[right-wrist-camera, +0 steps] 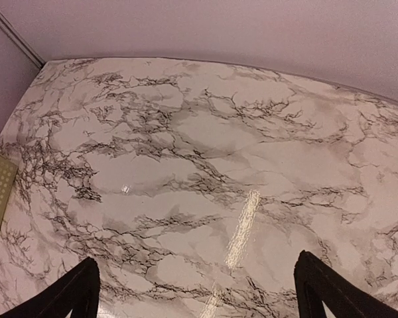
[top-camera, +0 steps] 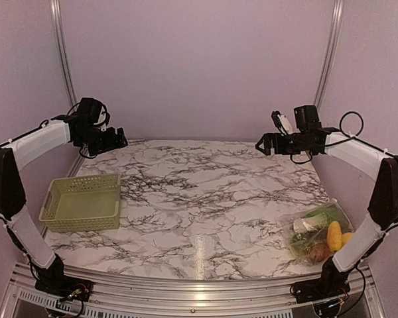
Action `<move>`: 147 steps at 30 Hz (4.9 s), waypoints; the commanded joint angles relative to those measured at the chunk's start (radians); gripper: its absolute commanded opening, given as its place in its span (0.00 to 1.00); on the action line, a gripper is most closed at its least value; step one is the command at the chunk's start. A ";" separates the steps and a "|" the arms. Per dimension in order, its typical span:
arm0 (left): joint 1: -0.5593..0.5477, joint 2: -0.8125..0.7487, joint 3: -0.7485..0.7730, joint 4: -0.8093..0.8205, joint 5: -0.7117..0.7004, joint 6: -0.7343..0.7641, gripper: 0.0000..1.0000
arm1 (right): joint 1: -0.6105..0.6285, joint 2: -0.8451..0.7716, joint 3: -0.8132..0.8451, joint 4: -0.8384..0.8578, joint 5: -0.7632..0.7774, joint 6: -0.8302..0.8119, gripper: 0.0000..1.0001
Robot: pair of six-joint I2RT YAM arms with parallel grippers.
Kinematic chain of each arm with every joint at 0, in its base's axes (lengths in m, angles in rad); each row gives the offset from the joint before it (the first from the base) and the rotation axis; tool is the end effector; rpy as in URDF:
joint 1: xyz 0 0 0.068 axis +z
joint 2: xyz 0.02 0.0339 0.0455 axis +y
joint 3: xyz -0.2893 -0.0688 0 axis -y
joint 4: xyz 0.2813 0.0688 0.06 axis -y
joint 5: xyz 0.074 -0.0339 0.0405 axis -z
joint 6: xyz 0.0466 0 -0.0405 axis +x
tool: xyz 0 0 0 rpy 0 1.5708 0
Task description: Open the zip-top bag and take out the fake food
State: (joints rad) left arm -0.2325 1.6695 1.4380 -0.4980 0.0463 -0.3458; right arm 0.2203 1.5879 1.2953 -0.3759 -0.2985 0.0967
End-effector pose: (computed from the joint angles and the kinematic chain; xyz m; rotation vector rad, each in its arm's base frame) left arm 0.4140 -0.1002 0.3149 -0.1076 2.3222 -0.3481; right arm 0.3918 0.1018 0.3056 -0.3021 2.2321 0.5054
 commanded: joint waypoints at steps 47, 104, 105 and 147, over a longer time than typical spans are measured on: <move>-0.110 0.158 0.081 -0.037 0.154 -0.004 0.99 | 0.243 0.025 -0.180 -0.727 0.430 0.146 0.75; -0.077 0.142 0.013 0.079 0.368 -0.087 0.99 | -0.050 0.200 0.139 -0.113 -0.224 0.259 0.59; -0.078 0.141 0.012 0.080 0.368 -0.088 0.99 | -0.071 0.199 0.119 -0.099 -0.242 0.259 0.58; -0.079 -0.014 -0.094 0.121 0.243 -0.138 0.99 | -0.143 0.664 0.214 0.400 -0.683 0.478 0.00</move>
State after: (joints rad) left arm -0.3122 1.7100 1.3880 -0.4118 0.3378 -0.4553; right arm 0.0582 2.2749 1.4376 -0.0151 -0.9508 0.5518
